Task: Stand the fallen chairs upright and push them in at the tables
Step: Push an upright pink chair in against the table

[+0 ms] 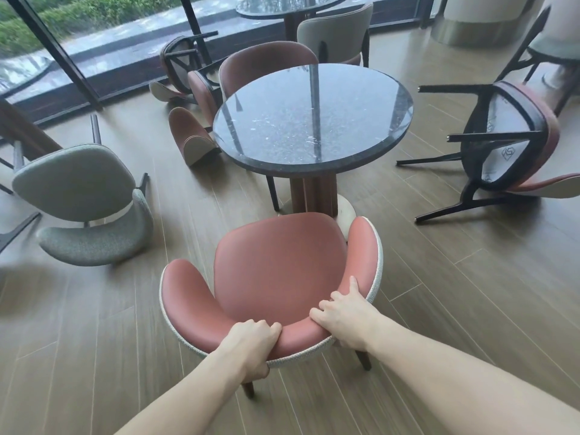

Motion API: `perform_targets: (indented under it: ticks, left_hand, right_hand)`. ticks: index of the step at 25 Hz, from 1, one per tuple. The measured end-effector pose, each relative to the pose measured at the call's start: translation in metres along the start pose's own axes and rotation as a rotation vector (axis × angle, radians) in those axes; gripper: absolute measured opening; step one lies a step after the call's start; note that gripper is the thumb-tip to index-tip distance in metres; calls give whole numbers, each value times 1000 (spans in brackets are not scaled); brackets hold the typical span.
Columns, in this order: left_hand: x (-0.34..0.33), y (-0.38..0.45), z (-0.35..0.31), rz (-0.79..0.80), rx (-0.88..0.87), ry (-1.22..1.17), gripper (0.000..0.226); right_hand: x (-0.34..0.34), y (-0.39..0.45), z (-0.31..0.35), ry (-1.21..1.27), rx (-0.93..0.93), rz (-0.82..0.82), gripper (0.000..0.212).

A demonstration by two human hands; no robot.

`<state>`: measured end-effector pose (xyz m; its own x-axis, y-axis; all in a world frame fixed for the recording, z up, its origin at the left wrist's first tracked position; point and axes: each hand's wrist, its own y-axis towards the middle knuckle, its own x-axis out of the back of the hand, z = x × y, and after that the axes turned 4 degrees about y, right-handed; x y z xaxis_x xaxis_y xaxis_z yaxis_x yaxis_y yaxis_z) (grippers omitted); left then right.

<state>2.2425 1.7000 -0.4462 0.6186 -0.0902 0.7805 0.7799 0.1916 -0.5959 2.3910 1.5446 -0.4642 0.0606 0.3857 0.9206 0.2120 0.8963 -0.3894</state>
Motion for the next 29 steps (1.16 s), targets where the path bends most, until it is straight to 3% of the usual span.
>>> perform_targets:
  ticks: [5, 7, 9, 11, 13, 16, 19, 25, 29]
  left_hand:
    - [5, -2, -1, 21, 20, -17, 41]
    - [5, -2, 1, 73, 29, -53, 54]
    - [11, -5, 7, 171, 19, -305, 84]
    - [28, -12, 16, 105, 5, -674, 89]
    - [47, -23, 25, -124, 44, -961, 70]
    - [70, -43, 30, -350, 102, -1280, 47]
    - [101, -72, 30, -468, 58, -1435, 50]
    - [149, -125, 32, -555, -51, -1531, 52]
    - [171, -129, 10, -568, -95, -1567, 39]
  right_hand:
    - [0, -1, 6, 33, -66, -2, 44]
    - [5, -3, 13, 67, -126, 41, 51]
    - [15, -7, 21, 152, -165, 114, 55]
    - [28, -13, 30, 292, -158, 108, 58]
    - [47, -22, 39, 513, -176, -38, 57]
    - [82, -34, 52, 1104, -346, -361, 43]
    - [121, -57, 57, 1503, -431, -556, 26]
    - [170, -116, 62, 1684, -489, -729, 20]
    - [178, -161, 47, 1698, -580, -819, 22]
